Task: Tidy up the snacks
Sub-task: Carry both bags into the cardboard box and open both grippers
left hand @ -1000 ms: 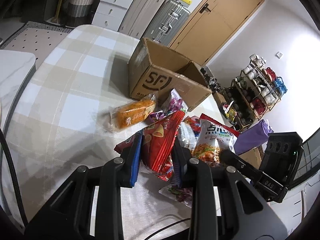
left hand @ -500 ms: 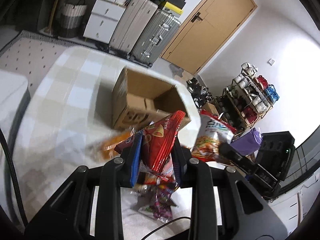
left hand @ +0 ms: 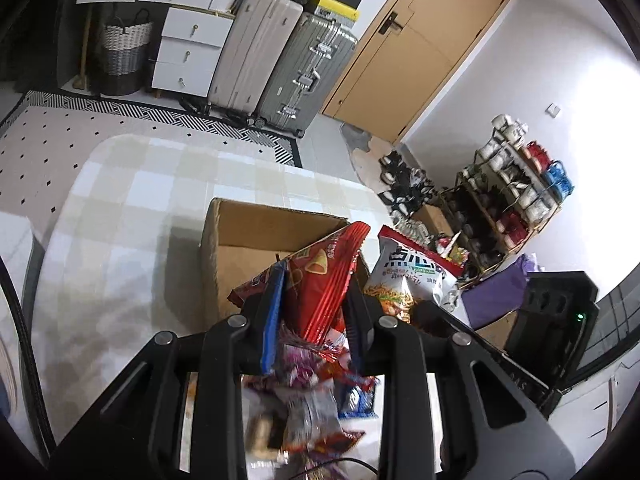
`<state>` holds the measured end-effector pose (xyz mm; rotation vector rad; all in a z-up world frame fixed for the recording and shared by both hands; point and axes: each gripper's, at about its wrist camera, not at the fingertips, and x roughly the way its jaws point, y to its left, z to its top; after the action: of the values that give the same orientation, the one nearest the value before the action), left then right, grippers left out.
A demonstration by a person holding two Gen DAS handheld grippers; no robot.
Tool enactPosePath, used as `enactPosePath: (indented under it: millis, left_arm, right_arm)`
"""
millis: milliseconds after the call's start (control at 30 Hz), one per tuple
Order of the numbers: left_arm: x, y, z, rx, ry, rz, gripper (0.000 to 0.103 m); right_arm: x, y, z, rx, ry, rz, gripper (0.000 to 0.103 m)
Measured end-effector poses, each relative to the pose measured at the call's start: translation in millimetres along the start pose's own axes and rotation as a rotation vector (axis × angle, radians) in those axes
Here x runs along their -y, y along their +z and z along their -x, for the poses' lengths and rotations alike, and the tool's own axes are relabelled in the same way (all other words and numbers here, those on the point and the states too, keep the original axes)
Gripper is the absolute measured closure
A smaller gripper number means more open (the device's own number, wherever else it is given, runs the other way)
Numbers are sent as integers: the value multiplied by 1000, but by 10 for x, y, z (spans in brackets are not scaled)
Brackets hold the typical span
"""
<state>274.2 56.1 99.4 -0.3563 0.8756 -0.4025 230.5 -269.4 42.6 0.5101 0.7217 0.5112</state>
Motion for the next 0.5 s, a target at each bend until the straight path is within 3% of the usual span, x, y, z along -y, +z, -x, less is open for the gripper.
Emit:
enactPosePath:
  millis: [233, 500]
  left_arm:
    - [-143, 236, -814, -78, 8, 39, 79]
    - [-170, 186, -1364, -129, 36, 13, 80]
  right_arm:
    - [349, 134, -382, -42, -84, 6, 68]
    - [428, 61, -747, -116, -166, 132, 68]
